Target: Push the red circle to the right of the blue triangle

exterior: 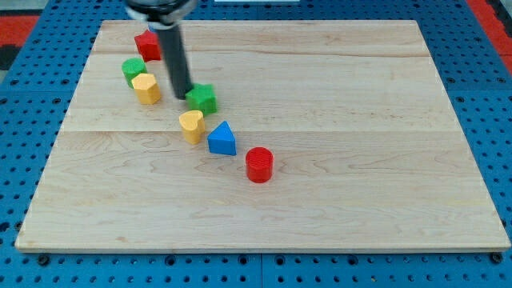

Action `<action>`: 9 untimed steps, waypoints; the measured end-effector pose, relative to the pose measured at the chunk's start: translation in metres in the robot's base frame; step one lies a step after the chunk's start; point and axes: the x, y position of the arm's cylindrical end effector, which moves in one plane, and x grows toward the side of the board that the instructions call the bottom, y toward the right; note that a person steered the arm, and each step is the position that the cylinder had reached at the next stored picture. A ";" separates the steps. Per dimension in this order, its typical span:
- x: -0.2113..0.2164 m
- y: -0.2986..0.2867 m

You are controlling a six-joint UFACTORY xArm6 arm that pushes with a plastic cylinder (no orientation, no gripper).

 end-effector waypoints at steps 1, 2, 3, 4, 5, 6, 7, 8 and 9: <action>-0.016 0.038; -0.060 0.040; -0.060 0.039; -0.045 0.121; 0.034 0.203; 0.129 0.169; 0.204 0.116; 0.174 0.089; 0.124 0.088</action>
